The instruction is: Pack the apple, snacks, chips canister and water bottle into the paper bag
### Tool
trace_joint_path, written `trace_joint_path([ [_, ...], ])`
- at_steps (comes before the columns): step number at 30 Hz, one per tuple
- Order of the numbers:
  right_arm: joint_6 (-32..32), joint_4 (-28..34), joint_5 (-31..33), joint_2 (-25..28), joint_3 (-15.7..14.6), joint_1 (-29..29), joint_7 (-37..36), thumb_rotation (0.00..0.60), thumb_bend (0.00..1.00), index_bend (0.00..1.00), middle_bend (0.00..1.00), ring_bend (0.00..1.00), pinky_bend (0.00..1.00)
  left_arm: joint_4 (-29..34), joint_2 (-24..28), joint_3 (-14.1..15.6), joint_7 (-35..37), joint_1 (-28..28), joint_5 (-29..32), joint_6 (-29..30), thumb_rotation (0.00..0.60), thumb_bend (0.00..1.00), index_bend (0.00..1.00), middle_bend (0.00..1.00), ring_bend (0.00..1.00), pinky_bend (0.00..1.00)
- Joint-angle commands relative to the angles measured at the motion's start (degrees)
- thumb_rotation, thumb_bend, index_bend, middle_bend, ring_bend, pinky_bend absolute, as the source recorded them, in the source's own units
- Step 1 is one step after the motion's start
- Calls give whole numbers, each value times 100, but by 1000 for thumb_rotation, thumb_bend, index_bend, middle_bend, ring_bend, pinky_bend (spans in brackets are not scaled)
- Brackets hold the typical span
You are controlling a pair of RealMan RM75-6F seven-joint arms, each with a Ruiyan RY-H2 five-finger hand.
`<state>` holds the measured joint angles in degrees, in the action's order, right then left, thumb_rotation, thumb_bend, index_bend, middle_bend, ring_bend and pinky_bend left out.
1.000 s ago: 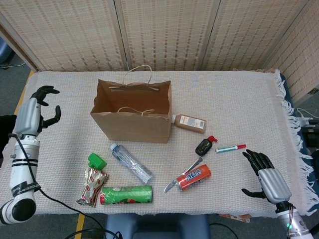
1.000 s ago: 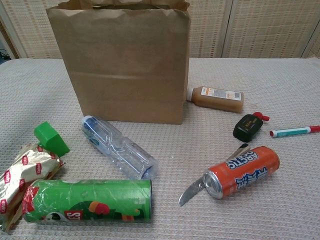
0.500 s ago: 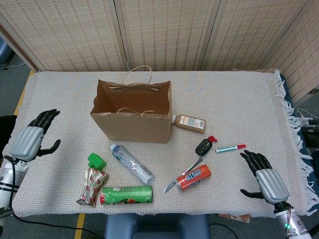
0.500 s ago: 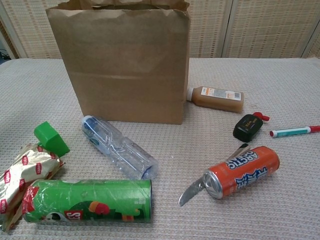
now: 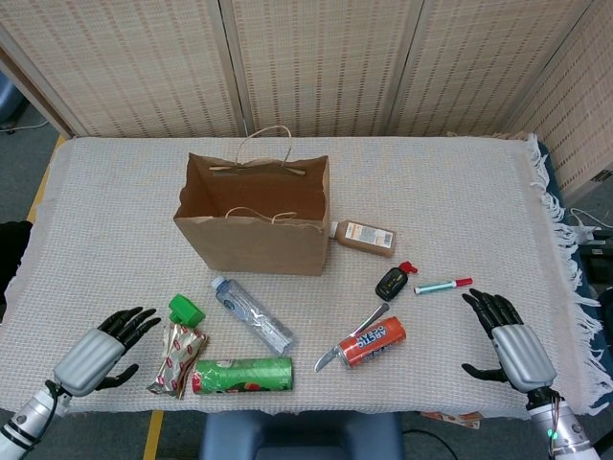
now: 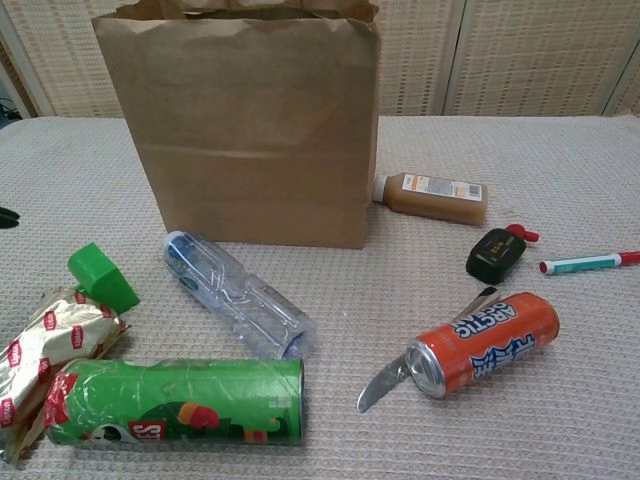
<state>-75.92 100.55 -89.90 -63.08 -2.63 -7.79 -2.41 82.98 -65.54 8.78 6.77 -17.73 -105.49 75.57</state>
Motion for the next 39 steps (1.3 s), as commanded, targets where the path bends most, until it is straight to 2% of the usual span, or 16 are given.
trace_joint_path([
  [1, 9, 2, -1, 4, -5, -2, -1, 600, 0, 0, 0, 0, 0, 134, -134, 12, -62, -10, 20, -78, 600, 360, 0, 0, 0, 120],
  [5, 22, 12, 0, 0, -7, -8, 14, 600, 0, 0, 0, 0, 0, 339, -220, -212, -161, -289, 133, -343, 600, 406, 0, 0, 0, 125],
  [14, 44, 37, 27, 26, -14, -9, 11, 600, 0, 0, 0, 0, 0, 937, 13, -696, -525, -1257, 915, -1907, 600, 409, 23, 0, 0, 174],
  [23, 109, 71, 84, 50, -12, -27, 19, 600, 0, 0, 0, 0, 0, 1058, -244, -956, -989, -1614, 1477, -2399, 600, 407, 53, 0, 0, 183],
  [27, 105, 76, 100, 63, -6, -24, -18, 600, 0, 0, 0, 0, 0, 1181, -107, -890, -1156, -1533, 1636, -2352, 600, 378, 52, 0, 0, 178],
  [32, 101, 83, 80, 89, -15, -22, -61, 600, 0, 0, 0, 0, 0, 1512, 264, -733, -959, -1070, 1880, -1831, 600, 375, 32, 0, 0, 163],
  [39, 103, 79, 54, 75, -19, -28, -61, 600, 0, 0, 0, 0, 0, 1507, 610, -263, -774, -388, 1361, -908, 600, 374, 22, 0, 0, 145],
])
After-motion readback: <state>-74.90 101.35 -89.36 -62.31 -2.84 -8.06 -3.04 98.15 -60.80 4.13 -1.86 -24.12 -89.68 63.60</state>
